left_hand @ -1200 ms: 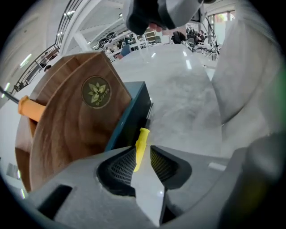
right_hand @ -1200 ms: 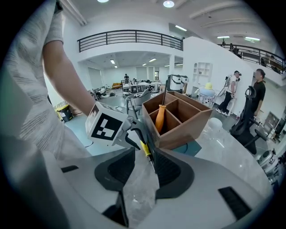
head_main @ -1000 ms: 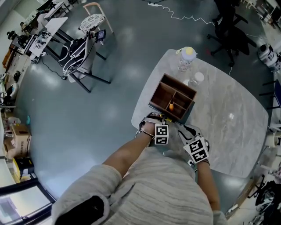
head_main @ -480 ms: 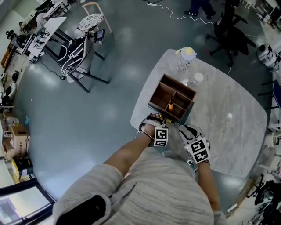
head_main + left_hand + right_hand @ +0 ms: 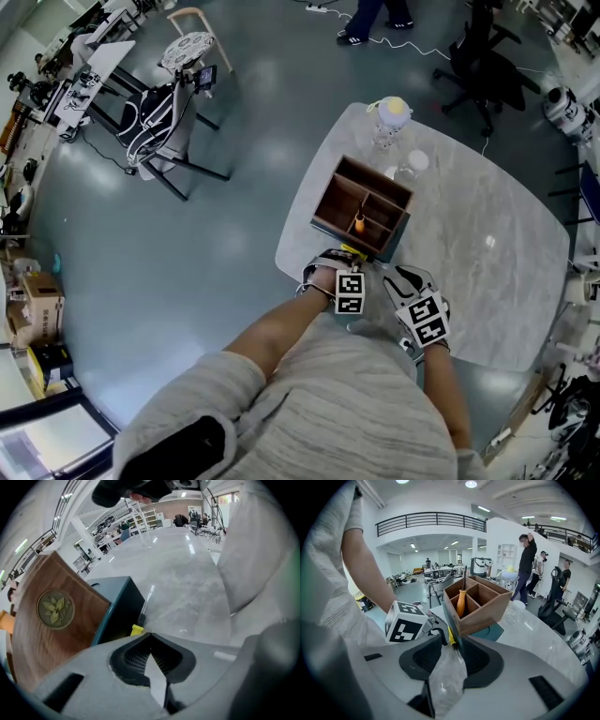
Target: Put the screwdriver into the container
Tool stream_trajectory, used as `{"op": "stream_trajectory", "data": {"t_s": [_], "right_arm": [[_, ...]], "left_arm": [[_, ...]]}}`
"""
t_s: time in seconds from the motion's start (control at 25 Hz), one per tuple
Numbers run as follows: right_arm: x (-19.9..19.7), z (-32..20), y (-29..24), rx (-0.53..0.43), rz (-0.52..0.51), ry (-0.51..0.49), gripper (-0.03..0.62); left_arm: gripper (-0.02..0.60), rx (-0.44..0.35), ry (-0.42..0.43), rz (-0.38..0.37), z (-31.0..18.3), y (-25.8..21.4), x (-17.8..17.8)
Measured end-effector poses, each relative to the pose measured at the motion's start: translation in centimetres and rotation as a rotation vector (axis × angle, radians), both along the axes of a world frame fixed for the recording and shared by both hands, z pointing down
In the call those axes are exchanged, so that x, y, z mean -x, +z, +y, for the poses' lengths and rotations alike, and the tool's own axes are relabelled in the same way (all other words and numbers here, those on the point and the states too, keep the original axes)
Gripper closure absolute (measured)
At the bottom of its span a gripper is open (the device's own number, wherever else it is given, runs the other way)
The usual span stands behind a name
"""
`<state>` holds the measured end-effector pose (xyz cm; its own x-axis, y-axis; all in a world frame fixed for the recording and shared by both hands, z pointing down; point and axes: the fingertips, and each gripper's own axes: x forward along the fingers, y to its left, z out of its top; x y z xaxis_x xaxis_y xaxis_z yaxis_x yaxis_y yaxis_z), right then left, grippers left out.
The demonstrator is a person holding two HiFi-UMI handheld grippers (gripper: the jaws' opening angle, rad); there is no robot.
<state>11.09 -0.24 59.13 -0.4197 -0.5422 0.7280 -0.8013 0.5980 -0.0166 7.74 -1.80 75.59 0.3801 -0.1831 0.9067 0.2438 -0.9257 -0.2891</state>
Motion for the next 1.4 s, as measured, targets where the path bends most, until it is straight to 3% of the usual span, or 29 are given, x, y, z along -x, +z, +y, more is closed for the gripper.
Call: {"op": "stream_trajectory", "data": {"t_s": [0.24, 0.6, 1.04, 1.4], "right_arm": [[-1.5, 0.8, 2.7, 0.058, 0.028, 0.014, 0.476], [-1.3, 0.4, 7.0, 0.147, 0.082, -0.016, 0.477], [-2.0, 0.1, 12.3, 0.239, 0.209, -0.079, 0.477], [-2.0, -0.8, 14.4, 0.248, 0.285, -0.102, 0.497]], "left_arm": [[0.565, 0.092, -0.093, 0.11, 0.8, -2.0, -1.1], [0.565, 0.214, -0.202, 0.215, 0.8, -4.7, -0.7], [0.565, 0.275, -0.258, 0.245, 0.9, -5.9, -0.2], [0.565, 0.285, -0.269, 0.237, 1.2, -6.2, 1.0]]}}
